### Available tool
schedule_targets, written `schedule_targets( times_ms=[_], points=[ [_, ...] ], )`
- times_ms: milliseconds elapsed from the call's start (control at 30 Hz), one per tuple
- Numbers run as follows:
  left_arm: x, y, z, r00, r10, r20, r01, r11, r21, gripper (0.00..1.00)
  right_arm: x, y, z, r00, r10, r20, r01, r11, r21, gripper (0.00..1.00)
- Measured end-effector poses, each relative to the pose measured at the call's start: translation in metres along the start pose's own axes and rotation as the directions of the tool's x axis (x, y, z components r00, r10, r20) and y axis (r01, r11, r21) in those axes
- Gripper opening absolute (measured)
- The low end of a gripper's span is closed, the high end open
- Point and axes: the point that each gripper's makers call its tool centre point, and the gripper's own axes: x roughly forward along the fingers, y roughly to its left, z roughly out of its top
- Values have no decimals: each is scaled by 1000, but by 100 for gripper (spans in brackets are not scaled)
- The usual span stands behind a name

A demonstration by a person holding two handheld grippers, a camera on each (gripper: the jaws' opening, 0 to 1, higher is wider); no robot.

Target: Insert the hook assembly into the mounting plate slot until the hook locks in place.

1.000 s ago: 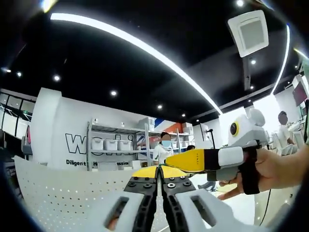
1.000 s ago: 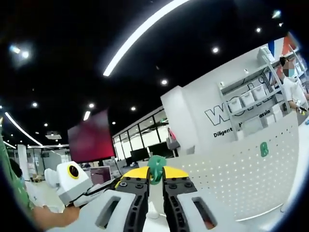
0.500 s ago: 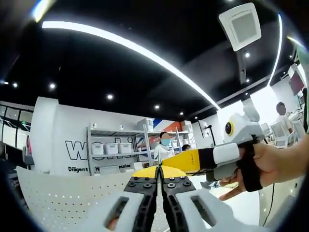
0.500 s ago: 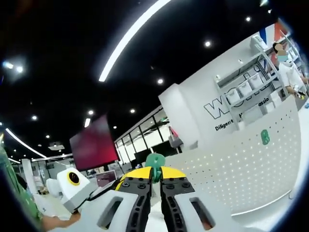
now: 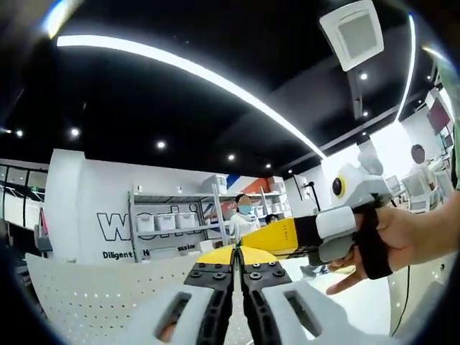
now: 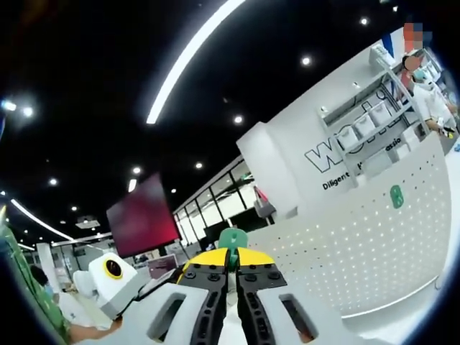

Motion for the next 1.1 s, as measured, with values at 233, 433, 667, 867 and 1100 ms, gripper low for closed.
schedule_targets(
  times_ms=[233, 433, 667, 867, 1100],
  points=[
    [1, 1, -7, 999, -15, -33, 15, 1000, -19, 3, -1, -3, 1, 1000, -17, 3, 17, 998, -63, 1],
    [-2, 5, -15, 997, -21, -71, 16, 998, -62, 3, -3, -8, 4, 999, -45, 8, 45, 987, -154, 1],
    [-5, 7, -19, 995, -27, -99, 21, 998, -64, 5, -7, -12, 3, 997, -81, -5, 76, 956, -284, 1],
    [-1, 5, -24, 992, -43, -120, 38, 998, -48, 3, -7, -7, -5, 996, -79, -38, 62, 940, -337, 1],
    [1, 17, -27, 991, -4, -135, 0, 999, -35, 2, -7, -3, -13, 994, -69, -82, 36, 935, -354, 1]
  ],
)
